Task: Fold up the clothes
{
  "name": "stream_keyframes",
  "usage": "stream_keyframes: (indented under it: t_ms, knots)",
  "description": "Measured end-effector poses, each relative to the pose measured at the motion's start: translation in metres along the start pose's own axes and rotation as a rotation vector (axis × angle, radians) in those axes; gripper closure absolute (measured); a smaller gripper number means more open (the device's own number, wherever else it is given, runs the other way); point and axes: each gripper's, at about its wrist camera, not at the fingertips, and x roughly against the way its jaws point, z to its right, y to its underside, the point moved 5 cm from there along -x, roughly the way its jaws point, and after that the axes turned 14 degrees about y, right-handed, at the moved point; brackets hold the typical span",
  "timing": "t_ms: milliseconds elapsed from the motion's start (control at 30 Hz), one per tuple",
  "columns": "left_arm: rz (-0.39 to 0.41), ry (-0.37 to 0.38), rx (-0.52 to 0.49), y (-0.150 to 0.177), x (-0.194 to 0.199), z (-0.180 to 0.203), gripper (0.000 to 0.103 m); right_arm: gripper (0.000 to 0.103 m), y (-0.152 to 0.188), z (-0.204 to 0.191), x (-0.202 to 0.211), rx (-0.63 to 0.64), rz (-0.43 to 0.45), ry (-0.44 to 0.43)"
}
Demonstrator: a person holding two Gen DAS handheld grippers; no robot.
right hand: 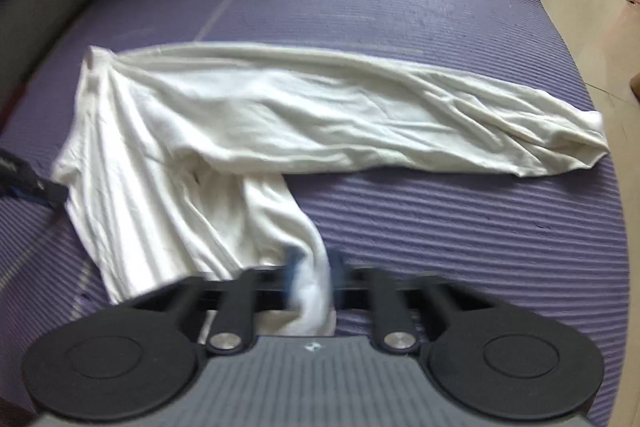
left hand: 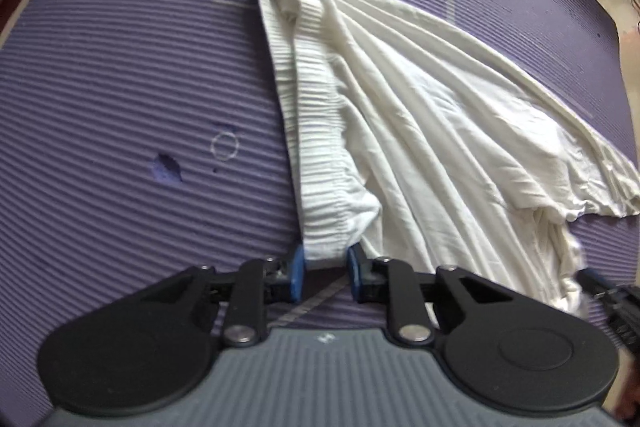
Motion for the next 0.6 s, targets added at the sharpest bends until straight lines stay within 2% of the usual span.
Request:
stream_keyframes:
  t_ms: [133, 233, 433, 533, 600]
  knots:
    - [-0.015, -0.090, -0.032, 0.004, 0.006, -0.007, 0.081, 0.101, -0.005, 0.017, 0.034, -0.017, 0.033, 0.066]
    - [-0.016, -0.144, -0.061, 0.008, 0.019, -0.013, 0.081, 0.101, -0.005, 0.037, 0.065, -0.009, 0.035, 0.160]
    - [-0.041, -0.182, -0.101, 0.019, 0.037, -0.015, 0.081, 0.101, 0.009, 0.077, 0.102, -0.019, 0.001, 0.284]
    - [-0.090, -0.229, -0.149, 0.028, 0.039, -0.016, 0.081, 0.101, 0.024, 0.094, 0.113, -0.035, -0.057, 0.284]
    - [-0.104, -0.261, -0.156, 0.033, 0.041, -0.018, 0.081, 0.101, 0.038, 0.101, 0.116, -0.035, -0.123, 0.243]
